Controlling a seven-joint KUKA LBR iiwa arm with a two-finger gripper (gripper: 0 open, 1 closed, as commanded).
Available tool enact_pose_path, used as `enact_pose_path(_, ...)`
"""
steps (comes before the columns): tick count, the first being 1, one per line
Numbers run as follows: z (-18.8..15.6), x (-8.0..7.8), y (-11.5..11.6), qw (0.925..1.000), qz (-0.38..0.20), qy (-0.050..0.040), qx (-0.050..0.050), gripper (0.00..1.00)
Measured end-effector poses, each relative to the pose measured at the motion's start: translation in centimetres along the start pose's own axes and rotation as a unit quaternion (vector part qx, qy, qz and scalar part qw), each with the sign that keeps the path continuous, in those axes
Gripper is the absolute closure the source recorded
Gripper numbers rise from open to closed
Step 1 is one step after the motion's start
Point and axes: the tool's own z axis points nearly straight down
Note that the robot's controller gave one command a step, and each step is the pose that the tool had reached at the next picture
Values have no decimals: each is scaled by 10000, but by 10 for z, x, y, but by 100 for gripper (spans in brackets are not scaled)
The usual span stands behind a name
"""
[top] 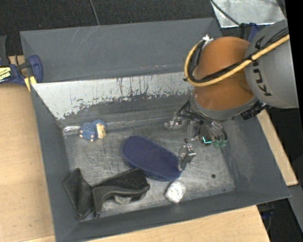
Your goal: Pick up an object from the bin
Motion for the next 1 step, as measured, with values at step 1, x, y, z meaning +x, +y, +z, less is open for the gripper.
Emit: enact_pose_path(1,61,-5,20,9984,-563,-65,7,0)
